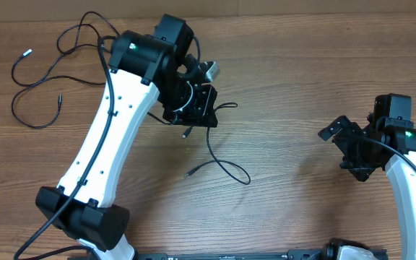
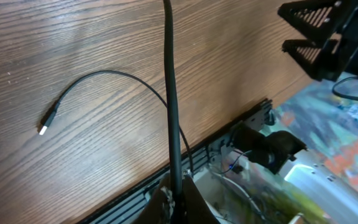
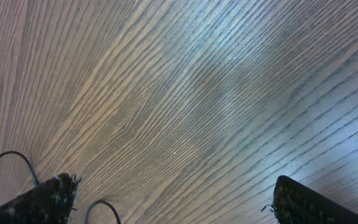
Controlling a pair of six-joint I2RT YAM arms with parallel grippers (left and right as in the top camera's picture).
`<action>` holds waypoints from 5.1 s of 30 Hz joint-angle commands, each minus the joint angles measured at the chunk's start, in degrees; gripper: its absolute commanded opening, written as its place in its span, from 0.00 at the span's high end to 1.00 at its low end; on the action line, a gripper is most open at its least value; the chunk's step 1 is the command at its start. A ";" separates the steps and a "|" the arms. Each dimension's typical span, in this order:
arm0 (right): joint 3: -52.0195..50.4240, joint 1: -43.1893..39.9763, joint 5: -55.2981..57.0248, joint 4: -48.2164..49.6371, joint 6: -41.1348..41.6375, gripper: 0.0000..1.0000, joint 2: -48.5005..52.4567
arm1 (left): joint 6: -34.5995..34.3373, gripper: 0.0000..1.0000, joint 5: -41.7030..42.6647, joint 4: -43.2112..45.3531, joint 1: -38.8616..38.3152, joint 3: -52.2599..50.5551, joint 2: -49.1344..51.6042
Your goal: Untangle cables
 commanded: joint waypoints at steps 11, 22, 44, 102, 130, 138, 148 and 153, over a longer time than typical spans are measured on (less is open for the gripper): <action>1.31 -0.17 0.39 0.26 -0.24 0.00 -0.33 | -0.79 0.96 -3.58 1.62 -1.36 0.46 0.24; 1.31 -0.17 0.39 0.26 -0.24 0.00 -0.33 | -2.56 0.96 -3.56 1.60 -1.36 0.46 0.24; 1.31 -0.17 0.39 0.26 -0.24 0.00 -0.33 | -10.82 0.96 -9.01 3.23 -1.36 0.46 0.24; 1.31 -0.17 0.39 0.26 -0.24 0.00 -0.33 | -40.96 0.96 -38.10 -3.85 19.19 -10.91 0.24; 1.31 -0.17 0.39 0.26 -0.24 0.00 -0.33 | -47.08 0.96 -31.08 1.51 40.09 -24.83 0.26; 1.31 -0.17 0.39 0.26 -0.24 0.00 -0.33 | -47.06 0.96 -38.05 7.32 52.48 -27.67 0.31; 1.31 -0.17 0.39 0.26 -0.24 0.00 -0.33 | -47.04 0.96 -53.09 12.44 61.66 -27.82 0.31; 1.31 -0.17 0.39 0.26 -0.24 0.00 -0.33 | -46.56 0.95 -56.28 14.40 62.93 -27.82 0.31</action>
